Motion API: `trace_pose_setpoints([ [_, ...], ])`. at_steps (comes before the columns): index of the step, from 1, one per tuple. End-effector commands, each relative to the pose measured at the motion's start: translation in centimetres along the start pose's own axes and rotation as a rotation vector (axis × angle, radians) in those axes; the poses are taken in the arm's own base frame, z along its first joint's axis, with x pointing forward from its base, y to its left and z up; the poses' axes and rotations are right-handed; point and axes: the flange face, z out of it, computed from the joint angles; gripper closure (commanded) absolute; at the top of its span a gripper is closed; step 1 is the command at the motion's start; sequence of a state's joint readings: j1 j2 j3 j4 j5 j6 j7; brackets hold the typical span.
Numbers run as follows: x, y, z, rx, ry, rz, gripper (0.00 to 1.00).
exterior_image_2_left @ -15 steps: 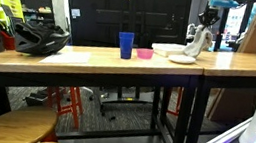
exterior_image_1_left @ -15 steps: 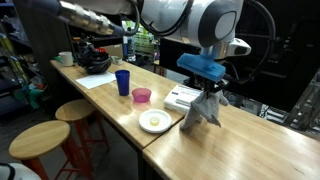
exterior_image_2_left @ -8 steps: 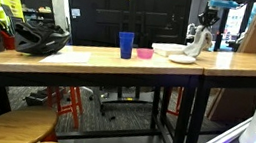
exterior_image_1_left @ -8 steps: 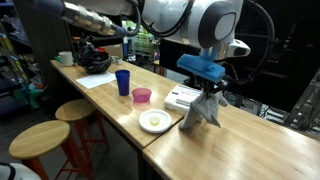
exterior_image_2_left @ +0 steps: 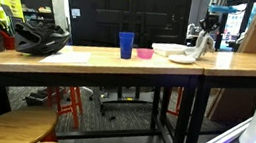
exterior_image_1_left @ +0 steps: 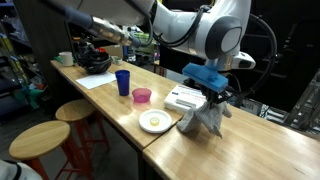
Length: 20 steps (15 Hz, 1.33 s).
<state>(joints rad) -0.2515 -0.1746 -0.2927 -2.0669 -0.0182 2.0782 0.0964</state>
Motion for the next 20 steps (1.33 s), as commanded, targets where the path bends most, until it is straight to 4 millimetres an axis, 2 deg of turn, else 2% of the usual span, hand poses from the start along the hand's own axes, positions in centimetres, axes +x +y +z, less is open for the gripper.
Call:
trace_pose_setpoints([
  [1,1.0,2.2,1.2,-0.01,-0.032,0.091,0.98],
  [6,0.9,4.9,3.1,-0.032,-0.075,0.173,0.98],
  [10,1.3,6.3,5.4,-0.066,-0.101,0.235,0.98],
  [16,2.1,5.7,10.7,-0.107,-0.15,0.24,0.98],
  [20,1.8,6.4,13.0,-0.123,-0.189,0.253,0.98],
])
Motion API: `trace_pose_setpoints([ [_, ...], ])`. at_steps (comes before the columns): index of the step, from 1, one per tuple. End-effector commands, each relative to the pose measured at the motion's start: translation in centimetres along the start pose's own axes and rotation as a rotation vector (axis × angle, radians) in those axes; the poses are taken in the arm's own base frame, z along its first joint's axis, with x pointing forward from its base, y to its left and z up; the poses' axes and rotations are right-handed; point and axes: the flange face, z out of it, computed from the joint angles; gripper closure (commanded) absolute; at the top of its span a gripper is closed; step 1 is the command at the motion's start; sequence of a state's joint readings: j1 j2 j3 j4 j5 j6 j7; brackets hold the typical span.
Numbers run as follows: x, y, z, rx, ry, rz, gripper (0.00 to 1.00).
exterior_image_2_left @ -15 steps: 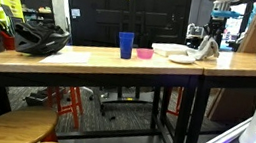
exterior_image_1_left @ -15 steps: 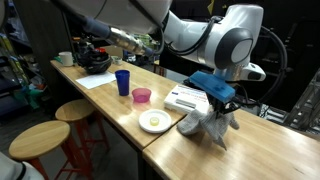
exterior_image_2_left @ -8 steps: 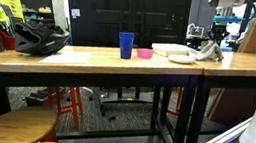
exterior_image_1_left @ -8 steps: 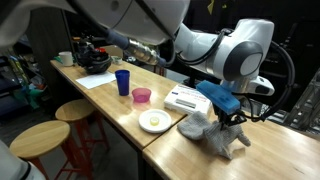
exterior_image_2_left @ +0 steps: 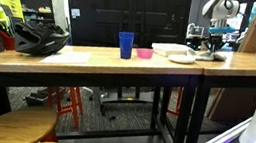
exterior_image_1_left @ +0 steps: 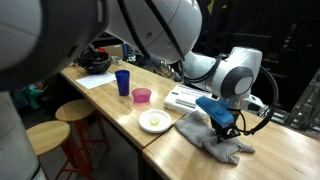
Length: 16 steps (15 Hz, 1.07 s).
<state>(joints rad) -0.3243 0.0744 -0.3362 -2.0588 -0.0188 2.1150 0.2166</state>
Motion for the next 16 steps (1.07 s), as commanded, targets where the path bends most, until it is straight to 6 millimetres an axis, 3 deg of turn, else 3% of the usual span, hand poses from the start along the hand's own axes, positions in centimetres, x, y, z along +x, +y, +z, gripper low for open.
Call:
trace_pose_setpoints([
  [1,0.4,0.5,0.9,-0.009,-0.016,0.027,0.98],
  [5,0.9,-0.7,0.4,0.029,-0.004,0.016,0.98],
  [13,3.4,-7.3,-5.1,0.163,0.099,-0.024,0.98],
  [16,4.5,-8.6,-5.3,0.144,0.106,-0.028,0.98],
])
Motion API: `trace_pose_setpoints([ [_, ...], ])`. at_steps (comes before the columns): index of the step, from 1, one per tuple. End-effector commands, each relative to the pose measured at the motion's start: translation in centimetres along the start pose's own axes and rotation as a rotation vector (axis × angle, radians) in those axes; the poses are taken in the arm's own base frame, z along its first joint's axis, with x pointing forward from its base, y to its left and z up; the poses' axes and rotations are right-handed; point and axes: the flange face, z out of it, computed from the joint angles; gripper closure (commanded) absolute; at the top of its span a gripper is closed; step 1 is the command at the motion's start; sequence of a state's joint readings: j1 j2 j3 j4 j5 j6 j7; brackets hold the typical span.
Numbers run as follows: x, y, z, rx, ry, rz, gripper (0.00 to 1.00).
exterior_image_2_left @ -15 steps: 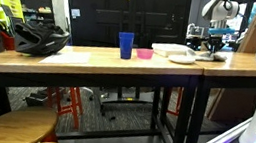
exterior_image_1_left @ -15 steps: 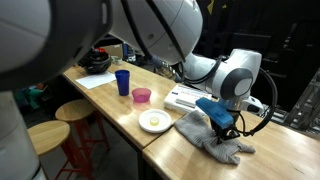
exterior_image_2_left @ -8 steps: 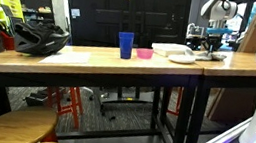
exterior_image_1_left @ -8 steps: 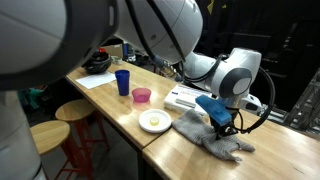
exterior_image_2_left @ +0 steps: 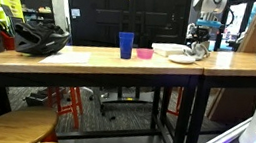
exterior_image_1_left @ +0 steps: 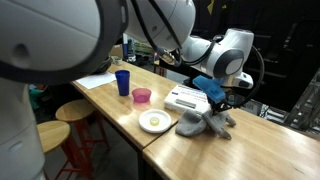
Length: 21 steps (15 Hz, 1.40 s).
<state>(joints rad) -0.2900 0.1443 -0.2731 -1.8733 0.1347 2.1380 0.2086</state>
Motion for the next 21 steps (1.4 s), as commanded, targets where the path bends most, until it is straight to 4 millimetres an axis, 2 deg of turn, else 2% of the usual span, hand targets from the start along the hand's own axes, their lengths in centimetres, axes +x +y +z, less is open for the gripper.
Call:
trace_pose_setpoints([
  [1,1.9,-0.8,0.6,-0.022,-0.006,0.012,0.98],
  [5,1.8,1.4,2.9,-0.078,-0.059,0.047,0.98],
  [7,1.7,1.9,4.1,-0.096,-0.078,0.044,0.98],
  [12,3.3,0.0,5.8,-0.097,-0.078,0.032,0.98],
  [21,10.0,-2.7,6.4,-0.085,-0.087,0.07,0.98],
])
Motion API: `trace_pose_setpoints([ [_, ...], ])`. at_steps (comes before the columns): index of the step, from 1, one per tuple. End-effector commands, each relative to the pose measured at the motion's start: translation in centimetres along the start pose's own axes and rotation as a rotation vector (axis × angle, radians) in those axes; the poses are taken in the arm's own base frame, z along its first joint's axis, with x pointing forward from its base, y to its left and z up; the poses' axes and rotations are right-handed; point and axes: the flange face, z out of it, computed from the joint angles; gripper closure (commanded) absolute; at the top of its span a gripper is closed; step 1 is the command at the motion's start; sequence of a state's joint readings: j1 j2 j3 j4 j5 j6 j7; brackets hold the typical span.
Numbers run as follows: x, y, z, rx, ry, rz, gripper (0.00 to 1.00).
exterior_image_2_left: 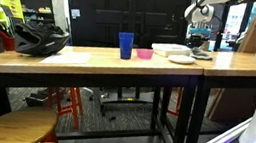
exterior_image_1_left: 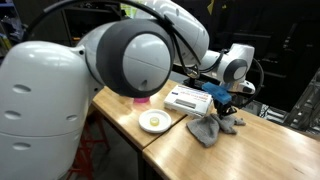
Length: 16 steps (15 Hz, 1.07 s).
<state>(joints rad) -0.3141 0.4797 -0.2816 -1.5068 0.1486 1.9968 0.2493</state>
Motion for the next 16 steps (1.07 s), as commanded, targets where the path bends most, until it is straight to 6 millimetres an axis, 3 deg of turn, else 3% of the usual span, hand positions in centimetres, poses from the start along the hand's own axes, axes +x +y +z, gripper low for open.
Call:
trace_pose_setpoints([
  [1,3.3,-1.0,0.0,0.008,-0.011,0.032,0.98],
  [9,7.1,-1.6,-1.6,0.024,0.009,0.05,0.98],
  [12,7.5,-1.2,-1.4,0.022,-0.002,0.039,0.98],
  [16,6.3,-0.5,-0.4,0.019,-0.042,0.046,0.98],
])
